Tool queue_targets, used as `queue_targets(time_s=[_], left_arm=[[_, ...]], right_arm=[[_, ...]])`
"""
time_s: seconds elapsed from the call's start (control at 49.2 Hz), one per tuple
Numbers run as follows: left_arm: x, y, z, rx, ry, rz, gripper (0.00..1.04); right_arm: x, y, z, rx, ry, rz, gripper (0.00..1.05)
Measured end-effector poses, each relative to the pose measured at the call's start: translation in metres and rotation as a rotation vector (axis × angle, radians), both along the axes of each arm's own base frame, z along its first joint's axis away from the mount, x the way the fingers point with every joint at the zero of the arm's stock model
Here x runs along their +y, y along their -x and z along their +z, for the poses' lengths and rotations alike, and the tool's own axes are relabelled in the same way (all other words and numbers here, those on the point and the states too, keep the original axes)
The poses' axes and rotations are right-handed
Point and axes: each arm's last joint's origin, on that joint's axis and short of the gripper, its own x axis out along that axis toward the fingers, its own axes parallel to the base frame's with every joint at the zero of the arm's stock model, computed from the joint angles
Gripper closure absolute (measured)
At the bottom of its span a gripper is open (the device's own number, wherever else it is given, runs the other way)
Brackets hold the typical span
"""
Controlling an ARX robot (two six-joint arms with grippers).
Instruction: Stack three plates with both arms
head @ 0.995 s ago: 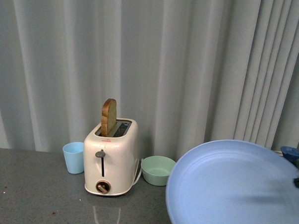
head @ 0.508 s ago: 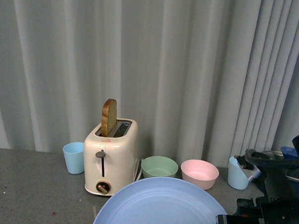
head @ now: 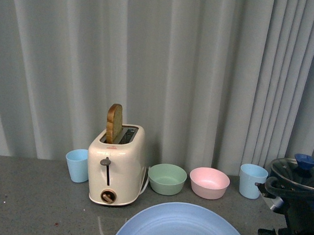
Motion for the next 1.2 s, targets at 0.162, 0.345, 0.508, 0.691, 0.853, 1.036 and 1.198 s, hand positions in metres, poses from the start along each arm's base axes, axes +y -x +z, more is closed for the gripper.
queue_targets(time_s=[0.162,0.345,0.508,0.691,0.853,1.036,1.198], left_arm=[[0.0,0.0,0.0,0.0,0.0,0.0,0.07],[0.0,0.0,0.0,0.0,0.0,0.0,0.07],[0.0,0.0,0.0,0.0,0.0,0.0,0.07],[0.0,0.0,0.0,0.0,0.0,0.0,0.07],[0.0,0.0,0.0,0.0,0.0,0.0,0.07],[0.0,0.0,0.0,0.0,0.0,0.0,0.07],[0.0,0.0,0.0,0.0,0.0,0.0,0.07]], right_arm=[[-0.003,0.0,-0.007,0.015,-0.005,-0.014,1.01],[-0.003,0.0,-0.013,0.032,-0.012,-0.015,1.01],[-0.003,0.001,-0.017,0.045,-0.015,-0.019,1.01],[-0.004,0.002,-0.021,0.068,-0.012,-0.021,0.99],[-0.009,0.003,-0.023,0.098,-0.006,-0.04,0.66],[-0.021,0.01,0.002,0.046,-0.021,-0.07,0.25],[-0.037,0.024,0.051,-0.11,0.002,-0.128,0.08]])
